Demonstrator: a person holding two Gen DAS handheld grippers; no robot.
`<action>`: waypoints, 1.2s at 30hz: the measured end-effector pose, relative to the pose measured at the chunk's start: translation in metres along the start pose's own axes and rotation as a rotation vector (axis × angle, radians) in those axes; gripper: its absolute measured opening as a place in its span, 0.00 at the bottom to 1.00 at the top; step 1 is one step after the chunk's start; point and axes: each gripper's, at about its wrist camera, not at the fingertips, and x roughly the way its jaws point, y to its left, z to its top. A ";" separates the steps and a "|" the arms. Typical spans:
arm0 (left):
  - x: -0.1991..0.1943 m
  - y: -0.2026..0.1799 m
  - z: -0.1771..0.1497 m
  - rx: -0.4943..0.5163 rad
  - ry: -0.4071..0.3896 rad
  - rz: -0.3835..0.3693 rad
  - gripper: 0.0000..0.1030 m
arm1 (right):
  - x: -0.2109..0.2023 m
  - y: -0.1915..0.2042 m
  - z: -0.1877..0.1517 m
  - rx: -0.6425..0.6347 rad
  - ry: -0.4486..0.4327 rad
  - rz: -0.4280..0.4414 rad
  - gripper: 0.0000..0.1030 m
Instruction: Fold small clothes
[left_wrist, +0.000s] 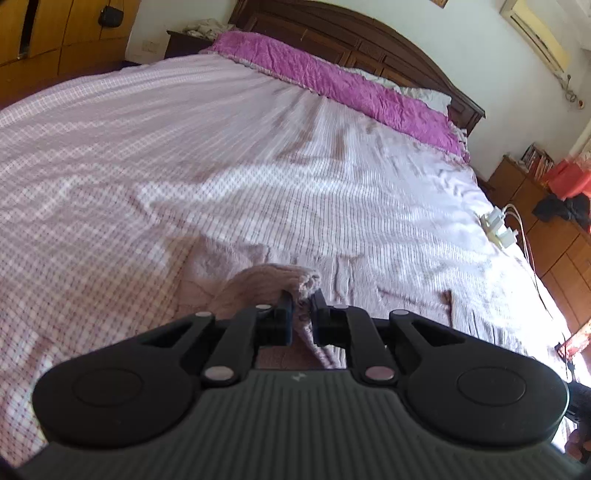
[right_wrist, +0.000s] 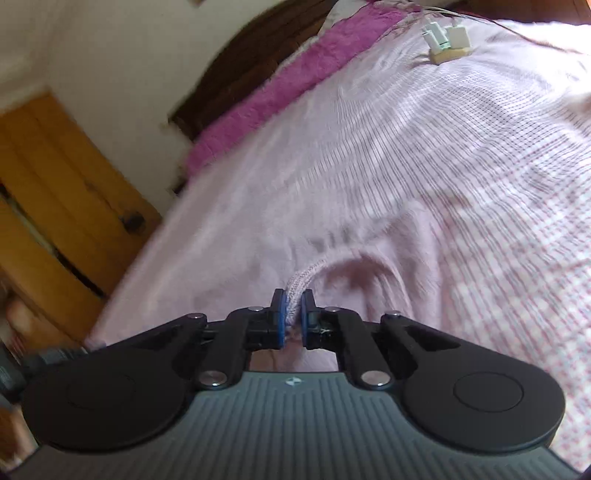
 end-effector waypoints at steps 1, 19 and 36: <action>0.002 0.000 0.004 -0.001 -0.008 0.001 0.11 | 0.002 -0.001 0.006 0.035 -0.023 0.012 0.08; 0.060 -0.006 0.028 0.061 0.008 0.116 0.48 | 0.046 -0.008 0.028 0.062 -0.173 -0.222 0.60; 0.073 -0.010 0.009 0.179 0.033 0.083 0.48 | 0.076 0.014 0.005 -0.268 -0.008 -0.244 0.64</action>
